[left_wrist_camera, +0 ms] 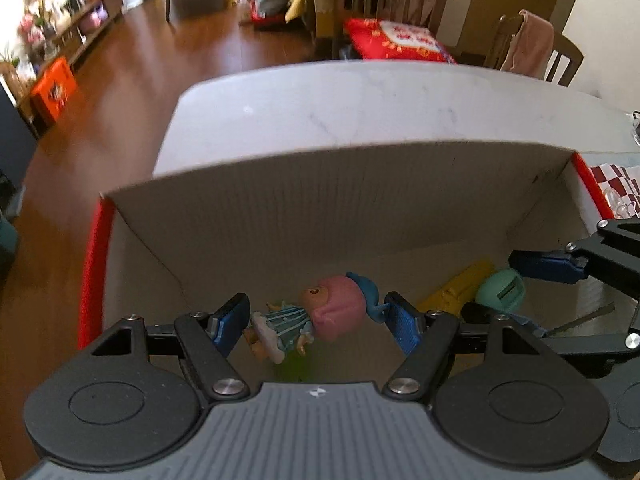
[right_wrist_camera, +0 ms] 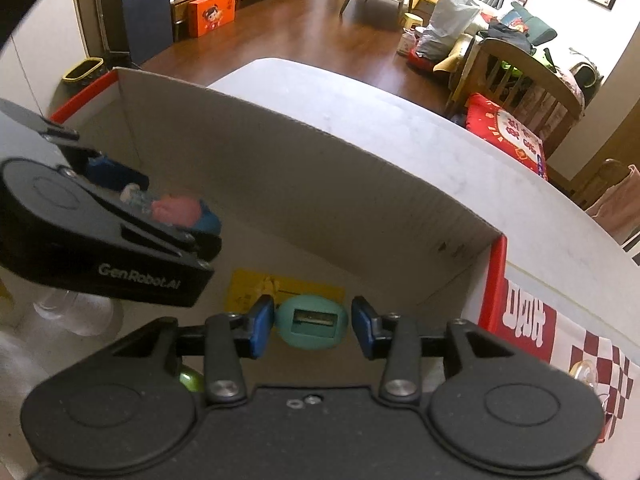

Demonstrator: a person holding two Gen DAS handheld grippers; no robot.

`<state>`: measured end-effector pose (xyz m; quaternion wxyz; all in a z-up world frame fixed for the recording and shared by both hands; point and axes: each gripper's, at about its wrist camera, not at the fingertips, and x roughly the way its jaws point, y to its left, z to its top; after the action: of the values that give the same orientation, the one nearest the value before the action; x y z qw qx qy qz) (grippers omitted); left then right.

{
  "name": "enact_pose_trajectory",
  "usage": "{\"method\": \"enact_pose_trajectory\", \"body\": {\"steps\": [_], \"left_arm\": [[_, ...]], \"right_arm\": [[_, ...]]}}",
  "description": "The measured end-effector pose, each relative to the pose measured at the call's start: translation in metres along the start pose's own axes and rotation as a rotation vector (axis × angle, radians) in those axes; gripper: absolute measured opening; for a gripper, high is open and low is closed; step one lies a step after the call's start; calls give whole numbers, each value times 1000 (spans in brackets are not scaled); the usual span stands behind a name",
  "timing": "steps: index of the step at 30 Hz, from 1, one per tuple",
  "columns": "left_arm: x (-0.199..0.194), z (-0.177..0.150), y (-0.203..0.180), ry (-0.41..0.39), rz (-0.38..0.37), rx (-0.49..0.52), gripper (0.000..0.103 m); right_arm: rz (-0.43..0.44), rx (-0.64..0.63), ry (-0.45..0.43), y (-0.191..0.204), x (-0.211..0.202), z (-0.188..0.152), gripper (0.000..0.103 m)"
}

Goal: Organize rigid objects
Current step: 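Carry the pink doll and teal keychain into the cardboard box and lower them, then open both tools to release the doll and keychain and withdraw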

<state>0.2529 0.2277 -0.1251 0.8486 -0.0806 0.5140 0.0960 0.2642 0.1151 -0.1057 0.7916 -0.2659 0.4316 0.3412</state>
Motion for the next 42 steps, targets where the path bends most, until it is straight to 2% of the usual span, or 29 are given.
{"method": "enact_pose_trajectory", "body": {"steps": [3,8,22,31,42], "left_arm": [[1,-3,1,25,-7,-16,74],[-10,0,4,-5,-8,-39,74],[-58,-7,-1,-91,-10,-49,74],[-87,-19,-10,-148,-5,-34,74],[-116,-43,-23,-196,-10,-43,74]], "right_arm": [[16,-3,-9,-2,-2,-1,50],[22,-13,-47,-1,-12,-1,63],[67,27,-128,-12,-52,-11,71],[94,47,-189,-18,-87,-27,81],[140,51,-260,-28,-124,-58,99]]}}
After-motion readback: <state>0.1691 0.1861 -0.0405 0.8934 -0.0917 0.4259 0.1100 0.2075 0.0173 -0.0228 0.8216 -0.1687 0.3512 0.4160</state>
